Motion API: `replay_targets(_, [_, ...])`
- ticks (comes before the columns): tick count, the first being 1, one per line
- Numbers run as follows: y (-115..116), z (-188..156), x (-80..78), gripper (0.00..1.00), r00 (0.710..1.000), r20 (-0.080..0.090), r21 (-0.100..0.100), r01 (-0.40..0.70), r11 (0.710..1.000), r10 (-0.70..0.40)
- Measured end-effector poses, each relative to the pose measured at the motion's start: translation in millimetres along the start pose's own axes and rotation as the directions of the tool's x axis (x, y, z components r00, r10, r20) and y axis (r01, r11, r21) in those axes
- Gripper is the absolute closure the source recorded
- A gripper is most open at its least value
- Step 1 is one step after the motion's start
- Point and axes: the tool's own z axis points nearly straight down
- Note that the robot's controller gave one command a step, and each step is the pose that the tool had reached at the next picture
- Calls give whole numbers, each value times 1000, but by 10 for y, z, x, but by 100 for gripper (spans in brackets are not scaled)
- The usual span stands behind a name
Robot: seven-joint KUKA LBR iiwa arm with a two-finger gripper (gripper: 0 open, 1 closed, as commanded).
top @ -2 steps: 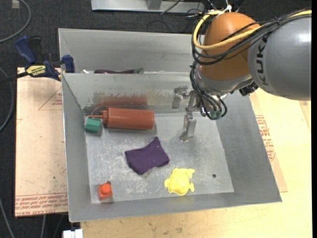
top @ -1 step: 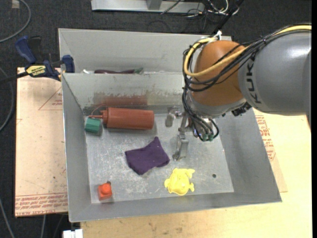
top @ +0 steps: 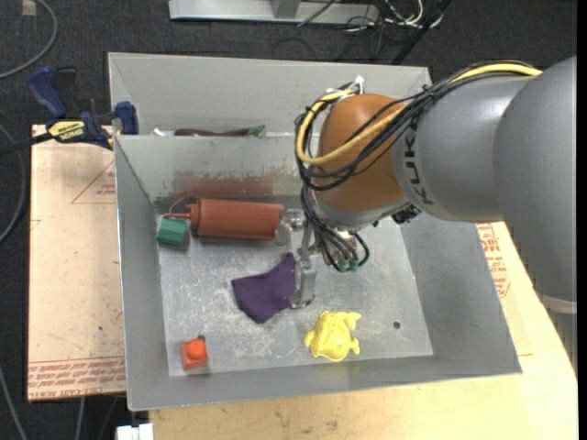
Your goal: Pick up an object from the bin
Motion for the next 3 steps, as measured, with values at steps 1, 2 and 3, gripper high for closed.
replay_targets(1, [443,509,298,100,999,10,0,44,999,-44])
replay_targets(2, [442,509,298,100,999,10,0,44,999,-44])
replay_targets(3, [304,-1217,238,100,999,21,-2,38,999,-38])
